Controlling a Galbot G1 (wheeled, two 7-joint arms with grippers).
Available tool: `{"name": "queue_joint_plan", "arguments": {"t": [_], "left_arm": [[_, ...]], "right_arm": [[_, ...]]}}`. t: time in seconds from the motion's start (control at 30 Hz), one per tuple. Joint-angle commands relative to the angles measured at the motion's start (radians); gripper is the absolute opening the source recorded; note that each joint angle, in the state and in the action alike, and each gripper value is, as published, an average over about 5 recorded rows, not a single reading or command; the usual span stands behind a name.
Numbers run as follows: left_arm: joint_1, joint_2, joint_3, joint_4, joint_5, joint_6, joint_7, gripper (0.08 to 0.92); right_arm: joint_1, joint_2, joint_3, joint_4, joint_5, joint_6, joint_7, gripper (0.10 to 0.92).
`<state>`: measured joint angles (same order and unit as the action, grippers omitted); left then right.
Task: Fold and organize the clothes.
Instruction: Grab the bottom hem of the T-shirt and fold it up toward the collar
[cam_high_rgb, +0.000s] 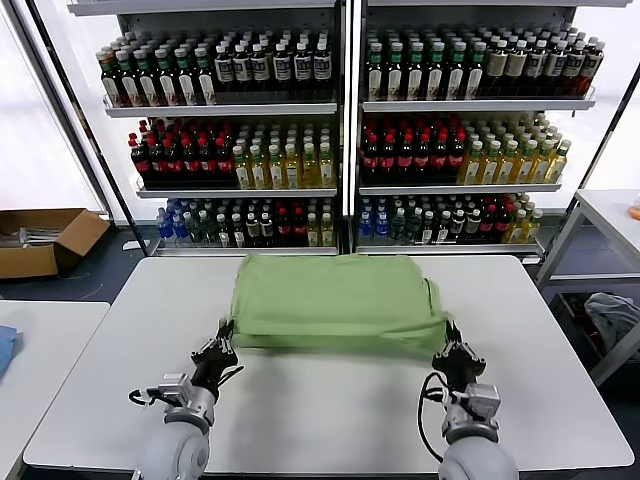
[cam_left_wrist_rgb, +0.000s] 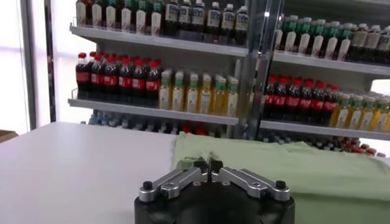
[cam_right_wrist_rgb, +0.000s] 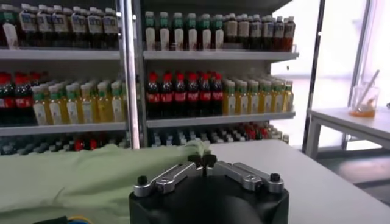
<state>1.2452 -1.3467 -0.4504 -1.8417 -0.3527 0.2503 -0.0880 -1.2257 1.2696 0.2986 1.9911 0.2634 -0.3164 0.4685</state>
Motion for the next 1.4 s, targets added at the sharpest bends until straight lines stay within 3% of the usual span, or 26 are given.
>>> {"name": "queue_joint_plan", "arguments": {"t": [0.03, 0.4, 0.8, 1.1, 1.4], "left_arm": [[-0.127, 0.021, 0.016, 0.099, -0.022, -0.002, -0.001, 0.088], [-0.189, 0.02, 0.029, 0.204, -0.065, 0.041, -0.003, 0.088], [-0.214, 0.025, 0.029, 0.212, -0.04, 0.069, 0.0, 0.107], [-0.189, 0.028, 0.024, 0.168, -0.03, 0.089, -0.011, 0.349], [-0.131, 0.035, 0.013, 0.083, -0.014, 0.117, -0.029, 0.609]], "right_arm": [[0.193, 0.015, -0.047, -0.152, -0.034, -0.029, -0.03, 0.106], [0.248, 0.049, -0.075, -0.233, -0.071, -0.053, -0.077, 0.106], [0.328, 0.103, -0.073, -0.363, 0.074, -0.207, -0.06, 0.122], [0.341, 0.161, -0.057, -0.352, 0.265, -0.25, 0.075, 0.362], [0.258, 0.108, -0.056, -0.159, 0.292, -0.251, 0.124, 0.639]]}}
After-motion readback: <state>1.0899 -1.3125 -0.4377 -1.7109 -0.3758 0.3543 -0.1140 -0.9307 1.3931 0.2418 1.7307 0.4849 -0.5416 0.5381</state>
